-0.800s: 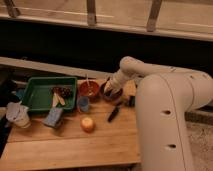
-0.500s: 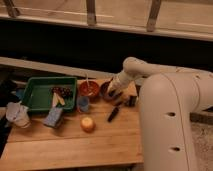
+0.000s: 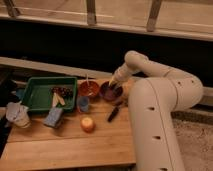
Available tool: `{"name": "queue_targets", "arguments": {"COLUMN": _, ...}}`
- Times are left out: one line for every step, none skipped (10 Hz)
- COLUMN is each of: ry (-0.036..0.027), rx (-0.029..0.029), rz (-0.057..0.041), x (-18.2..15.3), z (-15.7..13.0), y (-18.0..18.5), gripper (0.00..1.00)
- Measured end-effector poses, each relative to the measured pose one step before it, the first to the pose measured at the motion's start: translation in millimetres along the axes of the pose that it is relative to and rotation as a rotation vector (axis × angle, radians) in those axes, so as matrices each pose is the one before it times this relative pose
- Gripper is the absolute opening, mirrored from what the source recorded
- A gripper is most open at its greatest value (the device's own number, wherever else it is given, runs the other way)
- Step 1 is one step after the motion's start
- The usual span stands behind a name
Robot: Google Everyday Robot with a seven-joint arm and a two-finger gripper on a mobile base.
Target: Wipe purple bowl with eraser
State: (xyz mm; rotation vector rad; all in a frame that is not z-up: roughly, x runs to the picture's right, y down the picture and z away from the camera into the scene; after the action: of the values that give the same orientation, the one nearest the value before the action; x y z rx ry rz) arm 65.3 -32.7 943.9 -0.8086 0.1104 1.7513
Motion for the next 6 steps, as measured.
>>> {"name": "queue_targets", "arguments": {"ry": 0.01079, "rx": -0.01217, "rz": -0.01214, "x": 2.0, "z": 5.27, "y": 6.3, "gripper": 0.0}}
{"name": "queue_targets", "arguments": {"ry": 0.01342, "rx": -0.02343, "rz": -0.02061, "x": 7.19, "z": 6.41, "y": 11.16, "gripper": 0.0}}
{"name": "queue_targets", "arguments": {"ry": 0.00819, "rx": -0.02739, "rz": -0.02053, "x": 9.3, "z": 5.3, "y": 13.28, "gripper": 0.0}}
{"name": "queue_targets", "arguments": {"ry": 0.01074, "rx": -0.02208, "rz": -0.01575, "x": 9.99, "z": 5.58, "y": 10.24, "gripper": 0.0}}
{"name": "queue_targets", "arguments": {"ry": 0.00848, "rx": -0.01858, "rz": -0.0111, "x": 7.78, "z": 3.75, "y": 8.26, "gripper": 0.0}}
{"name": "queue_targets", "arguments": {"ry": 0.00775, "rx": -0.01127, "rz": -0.00315, "x": 8.97, "z": 2.95, "y": 3.28, "gripper": 0.0}}
